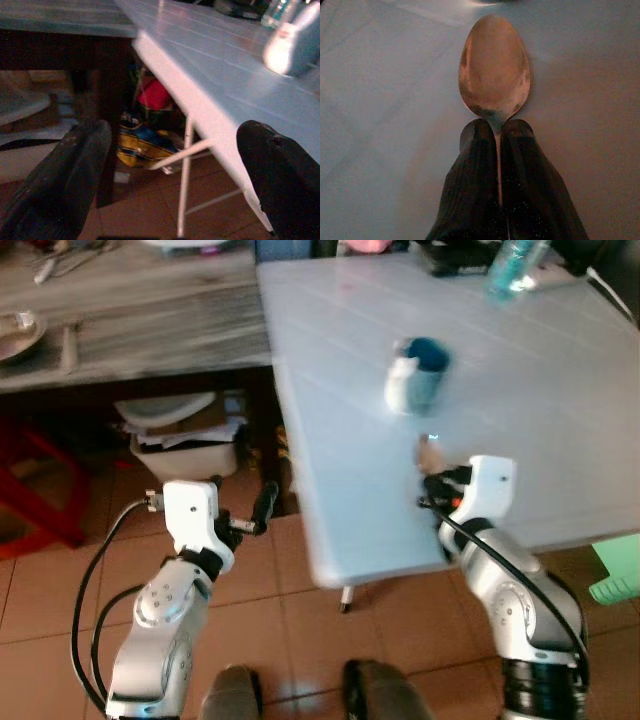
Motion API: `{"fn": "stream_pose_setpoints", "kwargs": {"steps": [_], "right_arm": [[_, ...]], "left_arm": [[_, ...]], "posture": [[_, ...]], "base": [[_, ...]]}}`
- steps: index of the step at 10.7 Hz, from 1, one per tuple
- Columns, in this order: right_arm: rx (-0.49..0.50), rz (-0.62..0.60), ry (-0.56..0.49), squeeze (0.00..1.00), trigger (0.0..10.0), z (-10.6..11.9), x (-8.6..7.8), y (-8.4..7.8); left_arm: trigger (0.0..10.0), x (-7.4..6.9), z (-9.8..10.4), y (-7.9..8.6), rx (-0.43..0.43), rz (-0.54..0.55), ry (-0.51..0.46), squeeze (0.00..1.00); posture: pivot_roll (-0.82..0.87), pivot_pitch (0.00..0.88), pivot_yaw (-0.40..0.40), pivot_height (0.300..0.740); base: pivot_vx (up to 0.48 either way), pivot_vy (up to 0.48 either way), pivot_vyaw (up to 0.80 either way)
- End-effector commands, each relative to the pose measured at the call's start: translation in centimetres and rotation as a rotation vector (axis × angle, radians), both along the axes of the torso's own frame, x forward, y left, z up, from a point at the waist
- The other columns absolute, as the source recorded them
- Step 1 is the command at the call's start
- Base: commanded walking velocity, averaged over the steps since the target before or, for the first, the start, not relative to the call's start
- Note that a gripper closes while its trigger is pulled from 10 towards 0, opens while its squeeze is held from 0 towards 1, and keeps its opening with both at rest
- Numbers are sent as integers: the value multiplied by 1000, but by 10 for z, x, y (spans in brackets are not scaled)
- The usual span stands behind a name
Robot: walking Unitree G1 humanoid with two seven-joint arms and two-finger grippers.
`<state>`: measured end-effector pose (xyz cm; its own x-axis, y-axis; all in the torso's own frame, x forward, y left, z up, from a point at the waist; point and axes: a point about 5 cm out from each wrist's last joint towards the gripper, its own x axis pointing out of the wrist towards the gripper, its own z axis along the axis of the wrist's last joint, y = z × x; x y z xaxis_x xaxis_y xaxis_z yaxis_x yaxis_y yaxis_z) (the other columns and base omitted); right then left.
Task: Setting the table
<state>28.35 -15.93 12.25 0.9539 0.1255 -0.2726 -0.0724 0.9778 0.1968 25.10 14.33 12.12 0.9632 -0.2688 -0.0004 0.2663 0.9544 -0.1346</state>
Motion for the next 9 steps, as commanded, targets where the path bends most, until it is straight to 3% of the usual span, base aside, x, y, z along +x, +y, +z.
{"fn": "stream_pose_setpoints", "kwargs": {"steps": [1, 6, 9], "right_arm": [[25, 133, 43, 0, 0, -12, -2, 30], [-12, 152, -95, 0, 0, 2, 2, 31], [-47, 141, -177, 0, 0, 8, 4, 31]], "left_arm": [[10000, -1, 2, 0, -1, -4, -14, 0], [10000, 0, -1, 4, -13, 30, -9, 0], [10000, 6, 7, 7, -17, 78, -55, 0]], "posture": [[-19, 191, -10, 740], [-23, 183, -12, 740], [-24, 170, -14, 740]], "base": [[0, 469, 0], [0, 468, 0], [90, 424, 0]]}}
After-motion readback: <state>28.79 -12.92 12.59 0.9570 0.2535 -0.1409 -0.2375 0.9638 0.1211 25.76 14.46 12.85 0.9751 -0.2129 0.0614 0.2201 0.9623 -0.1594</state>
